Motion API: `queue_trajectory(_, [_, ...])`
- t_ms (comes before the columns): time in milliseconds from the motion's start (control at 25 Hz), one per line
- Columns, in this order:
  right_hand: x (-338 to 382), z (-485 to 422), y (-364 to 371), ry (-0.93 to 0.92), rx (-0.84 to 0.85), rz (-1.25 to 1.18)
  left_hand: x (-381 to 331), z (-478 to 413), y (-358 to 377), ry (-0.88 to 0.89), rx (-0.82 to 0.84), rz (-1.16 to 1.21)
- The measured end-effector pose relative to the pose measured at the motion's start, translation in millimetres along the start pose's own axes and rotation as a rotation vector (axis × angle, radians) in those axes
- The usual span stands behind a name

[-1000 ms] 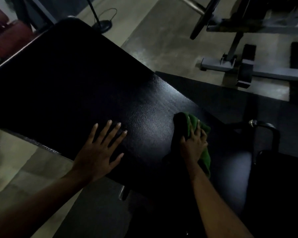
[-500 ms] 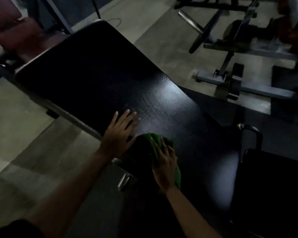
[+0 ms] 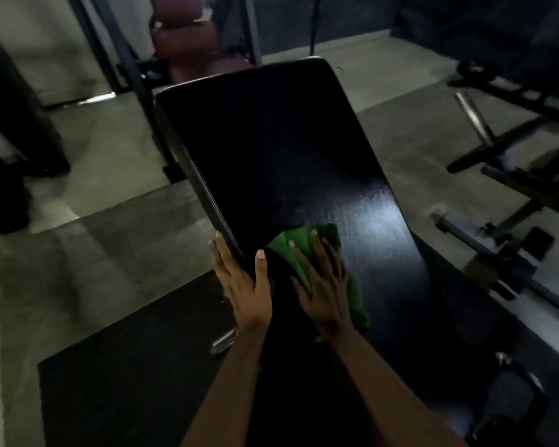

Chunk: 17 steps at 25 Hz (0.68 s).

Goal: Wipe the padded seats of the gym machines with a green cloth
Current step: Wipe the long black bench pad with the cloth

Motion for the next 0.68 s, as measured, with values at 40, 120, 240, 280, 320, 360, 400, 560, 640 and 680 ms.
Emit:
queue_trajectory(40, [-1, -1, 12, -0.051, 0.029, 0.007, 1, -4, 6, -0.001, -0.056, 0.003])
queue_trajectory(120, [-12, -5, 25, -0.127, 0.038, 0.014, 4, -8, 14, 0.038, -0.137, 0.011])
queue_trajectory(240, [-35, -16, 24, -0.229, -0.013, 0.044, 7, -6, 16, 0.143, -0.167, -0.037])
queue_trajectory(280, [-46, -23, 25, -0.25, -0.027, 0.047, 7, -5, 17, 0.167, -0.172, -0.054])
queue_trajectory(320, [-58, -32, 27, -0.253, -0.038, 0.051, 7, -6, 17, 0.177, -0.18, -0.066])
queue_trajectory(360, [-73, -40, 30, -0.235, -0.046, 0.056, 8, -7, 17, 0.18, -0.189, -0.073])
queue_trajectory(400, [-90, -49, 32, -0.197, -0.054, 0.06, 8, -6, 17, 0.183, -0.195, -0.076])
queue_trajectory(560, [-174, -93, 32, 0.007, -0.117, 0.055, 12, -4, 15, 0.189, -0.225, -0.096])
queue_trajectory(640, [-207, -112, 28, 0.076, -0.099, 0.035, 11, -4, 14, 0.204, -0.232, -0.108])
queue_trajectory(680, [-207, -112, 24, 0.127, -0.112, -0.002, 10, -4, 15, 0.204, -0.233, -0.114])
Point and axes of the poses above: each hand's wrist, its own z-axis away from the middle knuckle, its own y-axis out of the palm, x = y × z, the point moved 9 cm from there along -z, towards the middle knuckle, and after that the axes turned 13 degrees about z, right-handed, at the moved point
